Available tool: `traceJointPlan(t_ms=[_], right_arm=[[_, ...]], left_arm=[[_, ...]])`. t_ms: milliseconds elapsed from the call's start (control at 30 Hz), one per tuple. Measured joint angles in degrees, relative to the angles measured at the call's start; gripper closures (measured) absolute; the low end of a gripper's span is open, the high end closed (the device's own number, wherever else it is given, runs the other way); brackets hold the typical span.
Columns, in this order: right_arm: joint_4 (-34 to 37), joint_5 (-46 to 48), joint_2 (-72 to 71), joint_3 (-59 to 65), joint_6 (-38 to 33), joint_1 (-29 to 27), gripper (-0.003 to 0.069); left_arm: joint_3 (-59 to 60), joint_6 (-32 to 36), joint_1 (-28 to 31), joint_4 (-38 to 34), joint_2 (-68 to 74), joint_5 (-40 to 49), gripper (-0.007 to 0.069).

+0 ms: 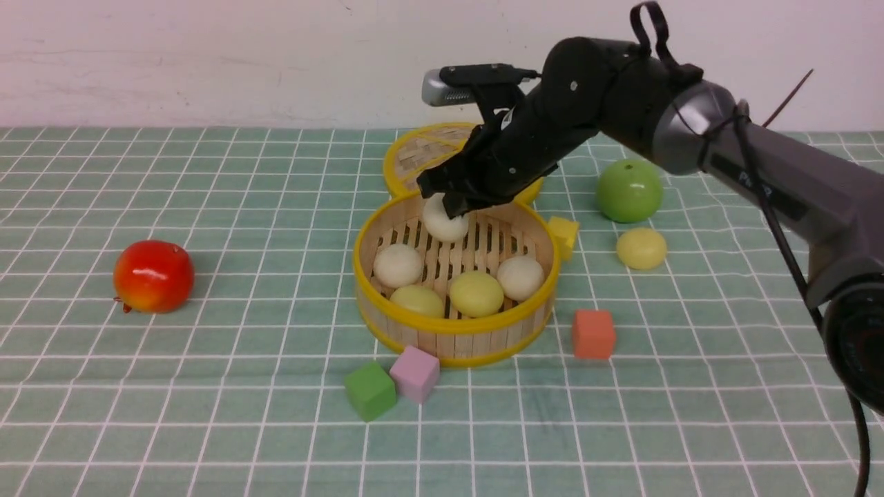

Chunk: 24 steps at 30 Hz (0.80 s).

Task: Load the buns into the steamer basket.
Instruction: Use the right arm to put the steamed stuffed bun into the steamer

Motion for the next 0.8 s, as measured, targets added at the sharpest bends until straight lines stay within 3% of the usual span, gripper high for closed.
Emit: traceJointPlan(t_ms=[500,667,800], right_arm=[[-0.44,1.8,4.65,0.05,0.0,0.0,0.0629],[-0.44,1.8,4.59,0.05,0.0,0.0,0.0546],[-0.44,1.74,4.59,0.05,0.0,0.0,0.0372]], left_arm=[[0.0,0.0,0.0,0.0,0.0,0.0,0.0386],[0.0,0.0,0.0,0.0,0.0,0.0,0.0386],[0.0,0.0,0.0,0.0,0.0,0.0,0.0386]])
